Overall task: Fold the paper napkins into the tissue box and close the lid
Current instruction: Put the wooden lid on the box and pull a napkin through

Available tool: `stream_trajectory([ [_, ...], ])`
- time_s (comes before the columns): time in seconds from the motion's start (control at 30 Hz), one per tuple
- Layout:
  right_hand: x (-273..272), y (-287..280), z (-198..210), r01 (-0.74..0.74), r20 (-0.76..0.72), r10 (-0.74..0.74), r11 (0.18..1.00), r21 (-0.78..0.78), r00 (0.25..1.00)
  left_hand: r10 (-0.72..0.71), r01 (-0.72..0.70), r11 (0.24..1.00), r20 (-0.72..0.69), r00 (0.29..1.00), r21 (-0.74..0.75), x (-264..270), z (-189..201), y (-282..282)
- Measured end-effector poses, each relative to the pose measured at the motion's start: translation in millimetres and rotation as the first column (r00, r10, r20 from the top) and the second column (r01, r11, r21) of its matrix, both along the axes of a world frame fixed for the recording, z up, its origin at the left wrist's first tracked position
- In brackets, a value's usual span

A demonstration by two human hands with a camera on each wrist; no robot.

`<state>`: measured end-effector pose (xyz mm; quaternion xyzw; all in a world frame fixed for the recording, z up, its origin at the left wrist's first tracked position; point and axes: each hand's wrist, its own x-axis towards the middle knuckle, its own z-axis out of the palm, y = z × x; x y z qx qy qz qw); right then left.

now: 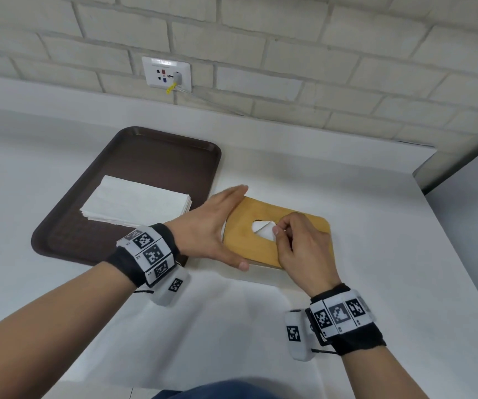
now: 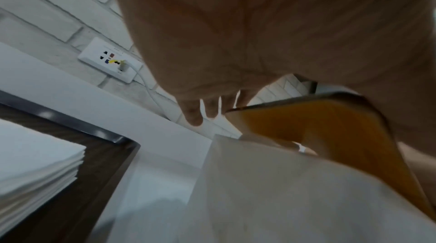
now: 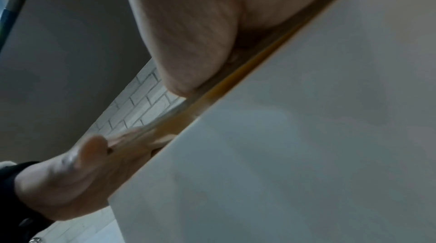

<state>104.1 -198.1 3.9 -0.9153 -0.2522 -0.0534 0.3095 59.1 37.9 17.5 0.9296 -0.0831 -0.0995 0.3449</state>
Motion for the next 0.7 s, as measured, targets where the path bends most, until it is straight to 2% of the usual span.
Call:
stream_trajectory([
  [0.23,-0.5,-0.7,-1.9,0.004,0.017,-0.003,1.0,-0.013,1.0,-0.01,0.008,0.999,-0.066,0.998,-0.034,3.9,-13.9,2.9],
  [0.43,0.1,-2.0,0.3,0.004,0.054,-0.004,1.0,-0.009,0.999,-0.013,0.009,0.997,-0.055,0.998,-0.074,8.8,-17.4,0.5],
  [0.57,1.5,-2.1,-0.5,0.011,0.045,-0.009,0.999,-0.038,0.999,-0.023,0.021,0.997,-0.032,0.999,-0.068,12.1,-17.2,0.1],
  [0.7,0.4,-1.5,-2.6,0.014,0.02,-0.013,0.999,-0.046,1.0,-0.031,0.028,0.999,-0.069,0.997,-0.038,11.9,-18.1,2.8],
])
